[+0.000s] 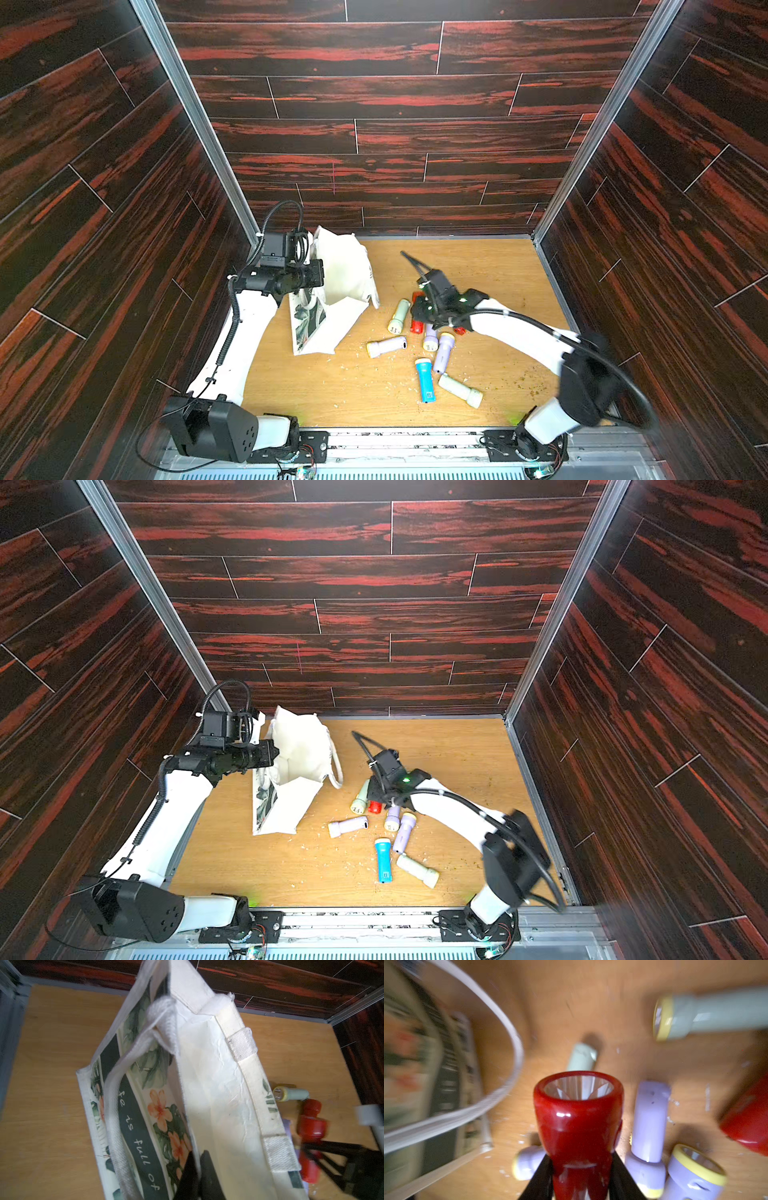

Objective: Put the flashlights into the tote bags
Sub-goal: Pick up the flashlight from the center of the board, then place the flashlight in the canvas bag.

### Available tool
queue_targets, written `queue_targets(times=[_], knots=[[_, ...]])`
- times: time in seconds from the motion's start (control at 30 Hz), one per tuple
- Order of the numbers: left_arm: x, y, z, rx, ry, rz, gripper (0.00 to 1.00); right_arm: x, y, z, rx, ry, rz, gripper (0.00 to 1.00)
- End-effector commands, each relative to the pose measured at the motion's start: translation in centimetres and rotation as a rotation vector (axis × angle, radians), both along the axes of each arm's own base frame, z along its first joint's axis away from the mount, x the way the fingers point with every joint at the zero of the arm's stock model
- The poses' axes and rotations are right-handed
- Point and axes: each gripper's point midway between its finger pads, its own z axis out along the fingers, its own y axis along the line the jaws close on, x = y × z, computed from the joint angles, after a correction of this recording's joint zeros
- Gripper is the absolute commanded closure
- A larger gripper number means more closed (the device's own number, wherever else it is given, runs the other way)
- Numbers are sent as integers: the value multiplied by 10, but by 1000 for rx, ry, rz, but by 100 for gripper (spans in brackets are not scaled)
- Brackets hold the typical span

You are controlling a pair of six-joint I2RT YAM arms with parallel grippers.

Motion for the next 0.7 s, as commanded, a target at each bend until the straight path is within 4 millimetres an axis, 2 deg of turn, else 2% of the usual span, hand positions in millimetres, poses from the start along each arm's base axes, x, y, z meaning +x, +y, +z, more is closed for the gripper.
queue_targets(times=[0.0, 0.2, 0.33, 0.6, 0.67], knots=[[-9, 0, 36, 84, -143, -87, 100, 3, -2, 40, 50, -132, 13, 100], [-14, -20, 25, -16, -105, -154, 100, -2, 11, 95, 178, -270, 112, 100], [-14, -30, 9, -102, -25, -153, 100, -6, 33, 122, 269, -297, 207, 100], [-9, -31, -12, -177, 35, -77, 100, -6, 94, 134, 394, -247, 345, 100], [-9, -34, -16, -193, 62, -83, 100, -1, 107, 130, 397, -227, 357, 100]])
